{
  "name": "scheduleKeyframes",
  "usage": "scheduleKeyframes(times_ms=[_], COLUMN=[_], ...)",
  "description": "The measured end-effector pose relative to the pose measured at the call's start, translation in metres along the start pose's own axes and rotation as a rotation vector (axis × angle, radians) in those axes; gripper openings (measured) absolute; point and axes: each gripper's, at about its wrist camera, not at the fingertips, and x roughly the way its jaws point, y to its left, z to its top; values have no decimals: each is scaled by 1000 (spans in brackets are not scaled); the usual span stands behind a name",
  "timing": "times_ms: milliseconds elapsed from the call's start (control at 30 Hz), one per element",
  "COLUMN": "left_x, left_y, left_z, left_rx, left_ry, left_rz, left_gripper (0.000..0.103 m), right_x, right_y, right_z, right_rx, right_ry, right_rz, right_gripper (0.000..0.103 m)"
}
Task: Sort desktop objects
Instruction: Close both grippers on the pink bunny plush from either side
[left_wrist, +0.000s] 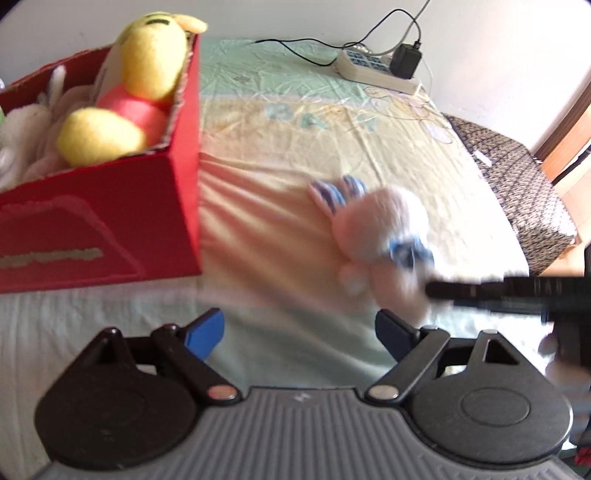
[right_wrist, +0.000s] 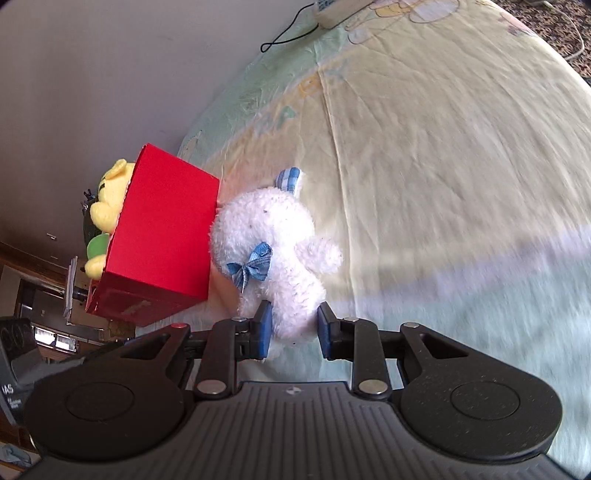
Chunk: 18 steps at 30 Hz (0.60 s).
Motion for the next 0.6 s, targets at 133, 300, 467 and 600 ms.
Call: scheduleKeyframes(times_ms=[133, 300, 467, 600], left_x=[3, 8, 10, 13], left_y=[-10, -25, -34, -41], left_z=[6, 11, 13, 14], left_rx=[11, 57, 87, 89], left_ry=[4, 5, 9, 27], left_rz=[-37, -48, -44, -78], left_gripper=[88, 88, 88, 88], right_x=[-12, -17, -34, -42], right_y=[-4, -7, -13, -20], right_z=[-15, -27, -25, -9], right_rx=[46, 72, 64, 62], right_ry=[-1, 34, 0, -76], right_rz=[5, 21, -9, -28], right_gripper=[28, 32, 32, 33])
